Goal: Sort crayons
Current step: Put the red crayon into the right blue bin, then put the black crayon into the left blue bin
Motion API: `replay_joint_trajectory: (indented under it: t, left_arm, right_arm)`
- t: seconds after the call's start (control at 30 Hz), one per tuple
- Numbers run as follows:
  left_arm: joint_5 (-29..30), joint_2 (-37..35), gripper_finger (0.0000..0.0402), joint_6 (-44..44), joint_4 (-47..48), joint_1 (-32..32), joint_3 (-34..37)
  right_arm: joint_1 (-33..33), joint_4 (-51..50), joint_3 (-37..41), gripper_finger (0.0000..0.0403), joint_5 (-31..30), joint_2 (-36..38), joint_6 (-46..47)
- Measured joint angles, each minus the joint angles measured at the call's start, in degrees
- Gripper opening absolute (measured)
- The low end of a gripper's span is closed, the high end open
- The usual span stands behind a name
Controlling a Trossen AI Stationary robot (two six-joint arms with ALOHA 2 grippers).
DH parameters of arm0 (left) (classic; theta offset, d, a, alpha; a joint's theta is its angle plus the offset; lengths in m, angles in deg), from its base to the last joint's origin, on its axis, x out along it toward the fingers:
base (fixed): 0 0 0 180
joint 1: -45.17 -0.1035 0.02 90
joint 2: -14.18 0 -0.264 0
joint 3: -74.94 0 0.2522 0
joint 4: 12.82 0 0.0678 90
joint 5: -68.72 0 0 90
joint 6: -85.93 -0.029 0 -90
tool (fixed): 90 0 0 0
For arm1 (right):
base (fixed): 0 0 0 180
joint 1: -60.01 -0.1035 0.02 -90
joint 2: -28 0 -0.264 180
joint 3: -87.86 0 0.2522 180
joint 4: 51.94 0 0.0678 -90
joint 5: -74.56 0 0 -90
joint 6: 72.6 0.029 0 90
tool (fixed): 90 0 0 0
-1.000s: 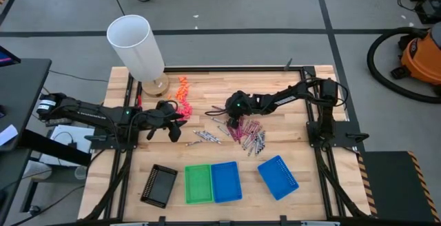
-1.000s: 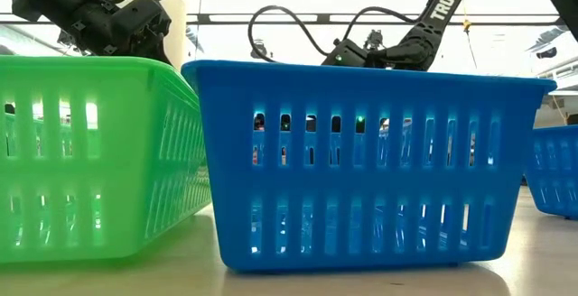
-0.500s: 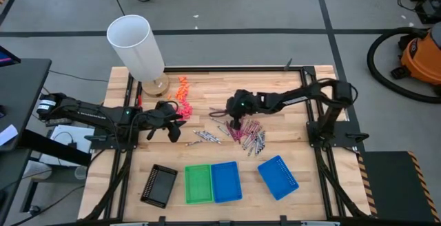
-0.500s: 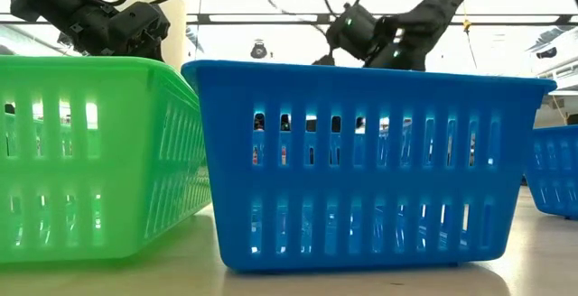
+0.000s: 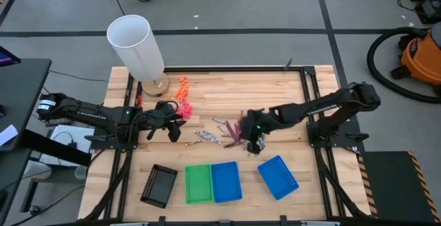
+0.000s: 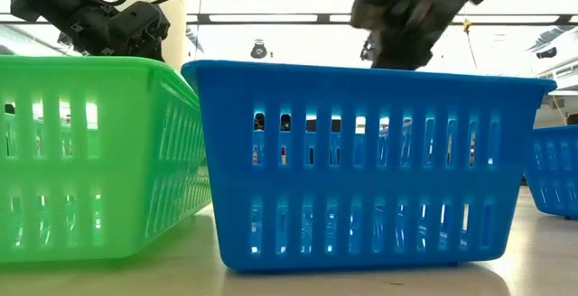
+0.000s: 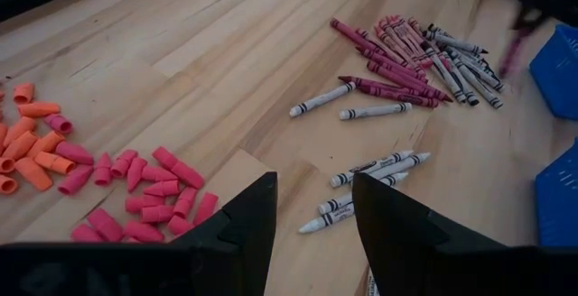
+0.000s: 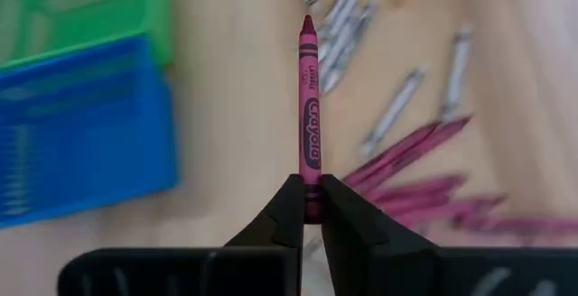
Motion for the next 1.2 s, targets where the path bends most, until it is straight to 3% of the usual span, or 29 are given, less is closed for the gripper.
replay_joint_trajectory:
  t: [0.4,0.67,0.93,1.2]
  left_arm:
    - [0.1,0.0,0.0155,-0.1,0.0,0.0,0.0]
    - [0.1,0.0,0.0156,-0.1,-0.5,0.0,0.0]
    - [0.2,0.0,0.0156,-0.2,-0.6,-2.0,0.0]
    - [0.2,0.0,0.0156,-0.2,-0.5,-2.4,0.0]
  right_arm:
    - [-22.7,-22.0,0.0,0.0034,-4.9,8.6,29.8]
    - [-38.0,-25.6,0.0,0.0034,-8.9,10.1,49.6]
    - [-41.2,-25.7,2.5,0.0045,-9.6,6.3,56.2]
    - [-41.0,-25.9,2.5,0.0121,-8.8,5.8,55.4]
